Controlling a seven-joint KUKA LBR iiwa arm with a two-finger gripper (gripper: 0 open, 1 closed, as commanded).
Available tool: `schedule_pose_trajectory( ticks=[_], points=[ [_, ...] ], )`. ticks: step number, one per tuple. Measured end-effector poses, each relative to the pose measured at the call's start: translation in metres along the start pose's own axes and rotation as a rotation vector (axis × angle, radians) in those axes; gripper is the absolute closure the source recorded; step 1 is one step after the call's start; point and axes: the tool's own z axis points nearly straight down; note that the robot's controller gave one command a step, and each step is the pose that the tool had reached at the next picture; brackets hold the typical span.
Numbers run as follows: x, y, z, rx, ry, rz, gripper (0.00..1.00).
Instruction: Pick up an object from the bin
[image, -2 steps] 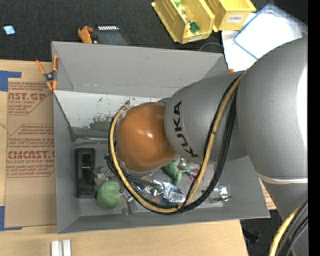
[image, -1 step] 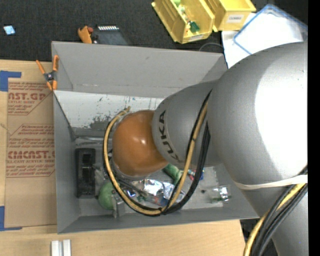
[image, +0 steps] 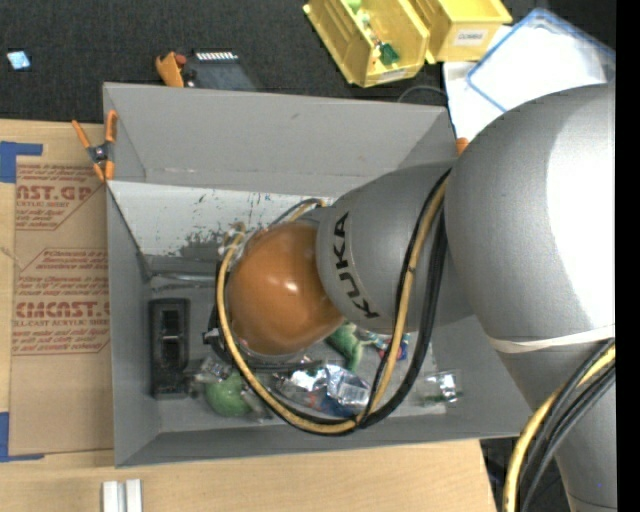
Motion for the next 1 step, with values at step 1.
schedule_pose_trajectory(
  ticks=[1],
  points=[
    [0.0001, -0.0001, -0.0002, 0.0, 0.0, 0.001, 1.0]
  ],
)
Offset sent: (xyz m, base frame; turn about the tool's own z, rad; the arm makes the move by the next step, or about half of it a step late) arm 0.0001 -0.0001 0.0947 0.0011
